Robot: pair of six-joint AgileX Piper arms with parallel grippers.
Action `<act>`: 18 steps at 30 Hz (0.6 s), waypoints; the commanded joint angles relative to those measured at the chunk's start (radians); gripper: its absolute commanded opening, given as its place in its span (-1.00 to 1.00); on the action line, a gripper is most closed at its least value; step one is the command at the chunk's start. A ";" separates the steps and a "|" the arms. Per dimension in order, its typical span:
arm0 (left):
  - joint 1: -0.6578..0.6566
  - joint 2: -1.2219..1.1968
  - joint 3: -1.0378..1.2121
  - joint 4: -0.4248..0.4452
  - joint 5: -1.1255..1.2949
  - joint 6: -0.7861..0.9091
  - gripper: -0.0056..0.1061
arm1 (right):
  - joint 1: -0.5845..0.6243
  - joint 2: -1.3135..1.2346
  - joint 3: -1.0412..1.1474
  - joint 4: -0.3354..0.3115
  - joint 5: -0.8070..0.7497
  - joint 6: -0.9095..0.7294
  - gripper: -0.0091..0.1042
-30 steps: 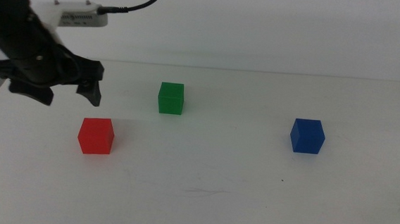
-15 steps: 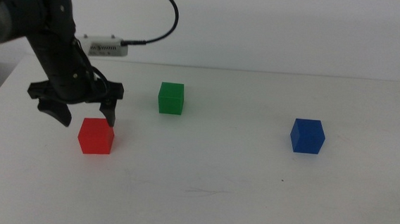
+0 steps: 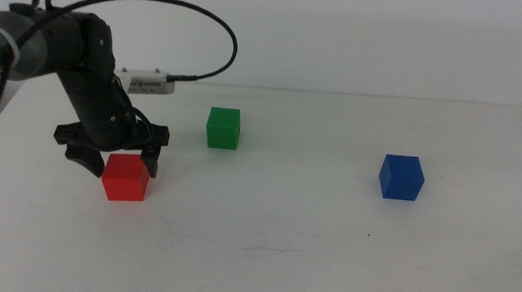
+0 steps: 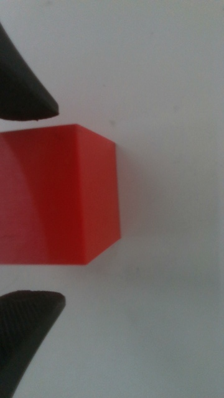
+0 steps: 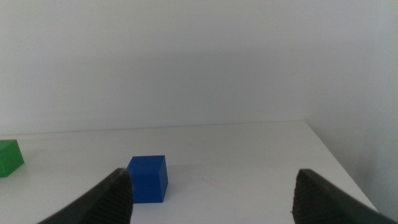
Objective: Stack red cubes first, then green, then blue cubes in a specific spot.
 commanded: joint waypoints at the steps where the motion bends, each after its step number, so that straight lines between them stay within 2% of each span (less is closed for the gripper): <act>1: -0.004 -0.037 -0.028 -0.004 -0.021 0.003 0.77 | -0.007 0.012 -0.017 -0.009 -0.072 -0.012 0.33; 5: -0.004 -0.018 -0.028 0.000 -0.028 0.003 0.68 | -0.007 0.012 -0.017 -0.009 -0.072 -0.012 0.33; 9: -0.004 -0.013 -0.028 0.003 -0.036 0.000 0.47 | -0.007 0.012 -0.017 -0.009 -0.072 -0.012 0.33; 13: -0.003 -0.008 -0.028 0.004 -0.035 -0.010 0.08 | -0.007 0.012 -0.017 -0.009 -0.072 -0.012 0.33; 18: -0.011 -0.043 -0.028 0.012 0.032 -0.085 -0.52 | -0.007 0.012 -0.017 -0.009 -0.072 -0.012 0.33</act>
